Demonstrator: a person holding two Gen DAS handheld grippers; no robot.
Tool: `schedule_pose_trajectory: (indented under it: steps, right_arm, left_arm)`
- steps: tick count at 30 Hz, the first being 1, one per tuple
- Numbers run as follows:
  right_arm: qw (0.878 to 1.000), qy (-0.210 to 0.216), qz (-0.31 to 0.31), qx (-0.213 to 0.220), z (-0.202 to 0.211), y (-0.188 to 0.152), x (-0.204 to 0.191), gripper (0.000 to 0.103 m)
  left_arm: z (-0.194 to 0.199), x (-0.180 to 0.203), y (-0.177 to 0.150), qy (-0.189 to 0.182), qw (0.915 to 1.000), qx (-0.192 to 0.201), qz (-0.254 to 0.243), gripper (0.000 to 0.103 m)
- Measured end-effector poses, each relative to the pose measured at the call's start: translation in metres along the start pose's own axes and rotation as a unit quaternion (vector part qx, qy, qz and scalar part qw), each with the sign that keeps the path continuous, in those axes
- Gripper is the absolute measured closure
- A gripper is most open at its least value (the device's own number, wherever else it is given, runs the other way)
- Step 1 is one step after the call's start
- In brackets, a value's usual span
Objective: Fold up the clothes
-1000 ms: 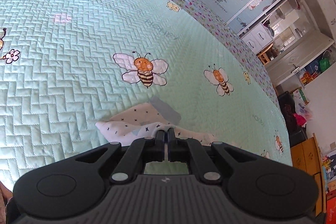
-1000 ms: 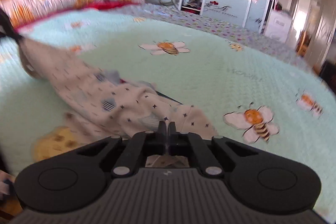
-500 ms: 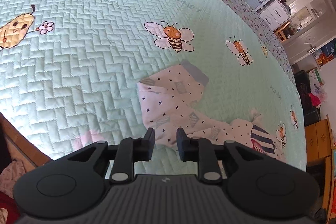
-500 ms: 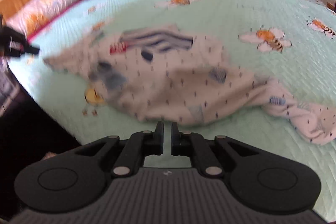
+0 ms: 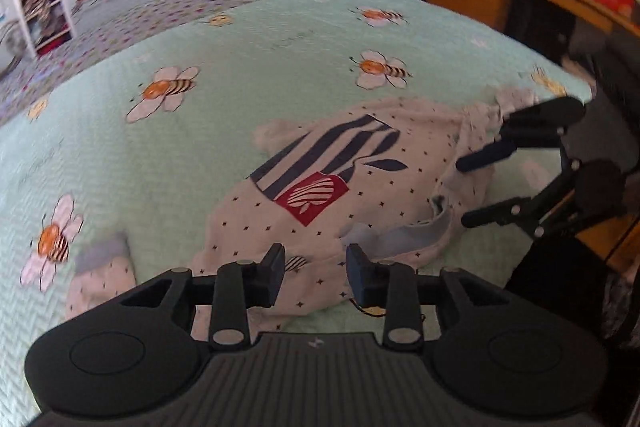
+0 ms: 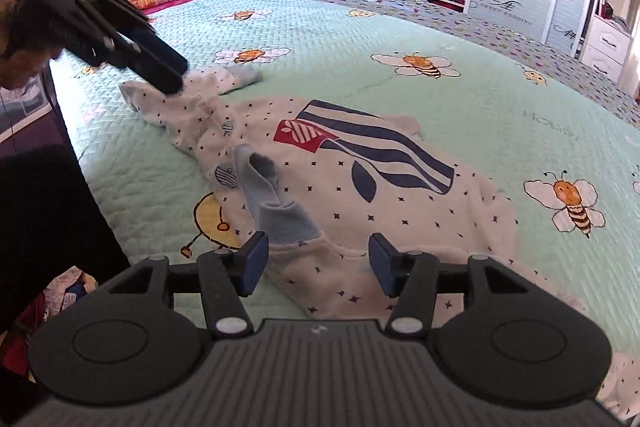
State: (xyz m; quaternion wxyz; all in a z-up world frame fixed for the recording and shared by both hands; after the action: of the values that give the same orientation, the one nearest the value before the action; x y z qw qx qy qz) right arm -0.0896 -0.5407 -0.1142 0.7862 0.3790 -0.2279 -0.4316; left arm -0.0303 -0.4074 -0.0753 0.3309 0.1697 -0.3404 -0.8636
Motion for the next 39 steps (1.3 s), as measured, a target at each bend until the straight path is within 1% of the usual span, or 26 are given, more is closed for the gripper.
schedule_pose_trajectory:
  steps: [3,5,6,8,11,12,13,14,15,17,19,20,23,26,30,33,35,39]
  right_arm:
    - [1.000,-0.008,-0.019,-0.003,0.009,-0.009,0.010,0.046]
    - [0.999,-0.014,-0.032,-0.007,0.015,-0.015,0.017,0.045]
    - [0.999,-0.016,-0.038,-0.008,0.017,-0.017,0.020,0.045]
    - [0.999,-0.022,-0.049,-0.008,0.020,-0.020,0.025,0.044]
    - [0.998,-0.030,-0.059,-0.003,0.023,-0.021,0.030,0.043]
    - [0.998,-0.031,-0.058,-0.002,0.023,-0.020,0.031,0.043]
    - [0.998,-0.032,-0.056,-0.002,0.024,-0.019,0.031,0.043]
    - [0.998,-0.033,-0.052,-0.003,0.024,-0.018,0.031,0.042]
    - [0.998,-0.034,-0.048,-0.005,0.023,-0.017,0.031,0.042]
    - [0.999,-0.036,-0.030,-0.008,0.022,-0.015,0.030,0.042]
    - [0.999,-0.043,0.002,-0.011,0.019,-0.011,0.027,0.041]
    - [0.999,-0.046,0.019,-0.013,0.018,-0.009,0.026,0.041]
    - [0.997,-0.055,0.060,-0.014,0.013,-0.001,0.024,0.041]
    - [0.996,-0.039,0.084,-0.010,0.005,0.009,0.021,0.041]
    - [0.992,-0.023,0.120,-0.043,-0.013,0.008,0.019,0.041]
    - [0.988,-0.024,0.139,-0.063,-0.023,0.006,0.021,0.041]
    - [0.989,-0.019,0.131,-0.068,-0.025,0.004,0.023,0.041]
    - [0.991,-0.017,0.110,-0.075,-0.026,-0.002,0.028,0.041]
  left_arm:
    - [-0.021,-0.001,-0.003,-0.012,0.9985,-0.023,-0.048,0.068]
    - [-0.030,0.000,-0.004,-0.033,0.9958,-0.032,-0.079,0.065]
    - [-0.034,0.000,-0.004,-0.042,0.9939,-0.036,-0.095,0.065]
    - [-0.042,0.002,-0.004,-0.043,0.9901,-0.046,-0.126,0.065]
    - [-0.052,0.009,-0.004,-0.049,0.9834,-0.043,-0.169,0.065]
    - [-0.056,0.013,-0.006,-0.051,0.9799,-0.051,-0.186,0.065]
    - [-0.057,0.019,-0.010,-0.061,0.9763,-0.059,-0.199,0.068]
    - [-0.059,0.024,-0.014,-0.070,0.9724,-0.066,-0.212,0.080]
    - [-0.060,0.029,-0.019,-0.079,0.9685,-0.073,-0.225,0.085]
    - [-0.059,0.035,-0.025,-0.077,0.9666,-0.073,-0.234,0.098]
    - [-0.054,0.037,-0.025,-0.064,0.9713,-0.050,-0.223,0.099]
    - [-0.049,0.036,-0.021,-0.056,0.9758,-0.031,-0.209,0.099]
    - [-0.029,0.030,-0.008,-0.039,0.9881,0.020,-0.148,0.099]
    - [-0.017,0.023,-0.004,-0.024,0.9933,0.040,-0.105,0.099]
    - [-0.020,0.012,-0.002,-0.014,0.9979,0.031,-0.055,0.099]
    - [-0.027,0.002,0.002,-0.015,0.9993,0.030,-0.013,0.099]
    - [-0.033,-0.005,0.006,-0.009,0.9996,0.024,0.010,0.099]
    - [-0.049,-0.012,0.010,0.006,0.9994,0.001,0.034,0.099]
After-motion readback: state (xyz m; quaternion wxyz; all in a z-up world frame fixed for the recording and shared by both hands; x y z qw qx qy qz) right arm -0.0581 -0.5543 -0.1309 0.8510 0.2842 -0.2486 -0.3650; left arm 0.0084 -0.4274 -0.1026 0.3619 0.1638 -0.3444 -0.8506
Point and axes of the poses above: each gripper's, at about its wrist camera, not at the fingertips, and z roughly against the way its jaws point, x to its right, y to its top, the point moved 8 cm from there along -z, roughly the way its jaws point, and after that the axes turned 3 degrees about x, right-handed, at the moved point
